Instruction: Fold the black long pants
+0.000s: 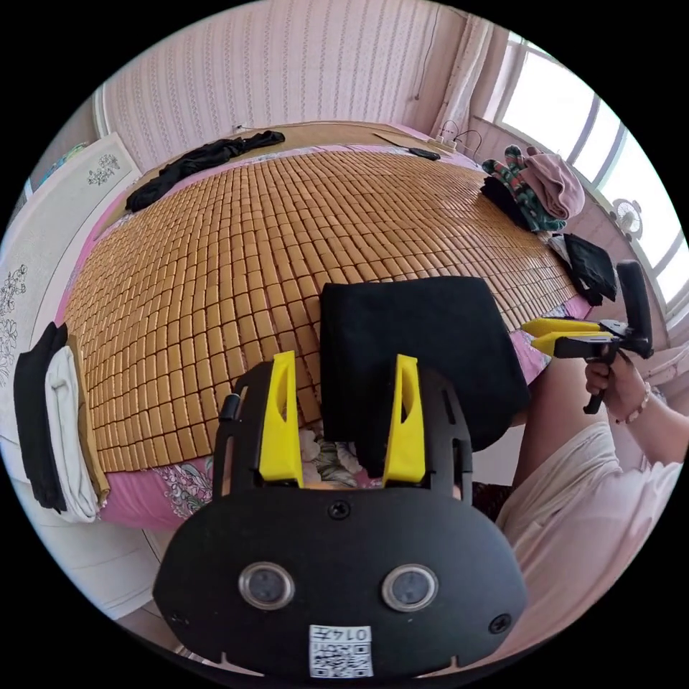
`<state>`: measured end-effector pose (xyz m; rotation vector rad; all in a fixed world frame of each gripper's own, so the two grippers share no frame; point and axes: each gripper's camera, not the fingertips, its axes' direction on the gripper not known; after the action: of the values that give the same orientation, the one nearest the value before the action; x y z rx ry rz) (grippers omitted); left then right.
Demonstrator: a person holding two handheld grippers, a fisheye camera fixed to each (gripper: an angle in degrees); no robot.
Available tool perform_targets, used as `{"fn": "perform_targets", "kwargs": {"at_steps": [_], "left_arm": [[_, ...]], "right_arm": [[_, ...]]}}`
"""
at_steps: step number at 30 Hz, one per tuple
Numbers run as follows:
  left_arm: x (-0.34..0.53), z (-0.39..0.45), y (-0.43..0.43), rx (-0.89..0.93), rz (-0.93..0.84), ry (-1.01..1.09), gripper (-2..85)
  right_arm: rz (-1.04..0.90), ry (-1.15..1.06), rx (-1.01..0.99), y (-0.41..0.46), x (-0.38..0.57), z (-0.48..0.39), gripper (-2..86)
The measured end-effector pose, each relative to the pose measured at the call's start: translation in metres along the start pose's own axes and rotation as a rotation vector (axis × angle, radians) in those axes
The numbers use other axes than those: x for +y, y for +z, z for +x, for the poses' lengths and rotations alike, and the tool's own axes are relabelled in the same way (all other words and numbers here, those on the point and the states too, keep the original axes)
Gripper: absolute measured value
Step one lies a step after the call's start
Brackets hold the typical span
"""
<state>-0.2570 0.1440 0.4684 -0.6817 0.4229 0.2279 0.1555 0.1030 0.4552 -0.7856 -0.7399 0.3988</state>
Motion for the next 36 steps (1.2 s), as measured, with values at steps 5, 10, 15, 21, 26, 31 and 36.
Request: {"fn": "perform_targets", "kwargs": {"at_steps": [5,10,15,21,26,31,36], "left_arm": [[-0.004,-0.039,0.015,0.225,-0.080,-0.100,18.7],[0.002,-0.061,0.020,0.306,-0.063,-0.114,18.7],[0.010,-0.079,0.015,0.317,-0.028,-0.106,19.5],[0.018,-0.097,0.005,0.249,-0.039,-0.093,22.8],[0.027,-0.115,0.004,0.345,-0.061,-0.114,18.8],[0.038,-0.123,-0.005,0.338,-0.050,-0.066,14.8],[0.059,-0.137,-0.017,0.383,-0.001,-0.066,8.0]], "right_arm": [[0.004,0.127,-0.185,0.031,-0.001,0.022,18.2],[0.008,0.106,-0.172,0.051,-0.002,0.010,16.5],[0.066,0.082,-0.187,0.058,0.001,-0.002,18.3],[0.062,0.096,-0.206,0.064,-0.004,-0.007,18.2],[0.038,0.243,-0.267,0.069,-0.011,-0.001,16.8],[-0.035,0.311,-0.284,0.075,-0.015,0.001,11.3],[-0.102,0.137,-0.281,0.054,-0.037,-0.032,5.6]]}}
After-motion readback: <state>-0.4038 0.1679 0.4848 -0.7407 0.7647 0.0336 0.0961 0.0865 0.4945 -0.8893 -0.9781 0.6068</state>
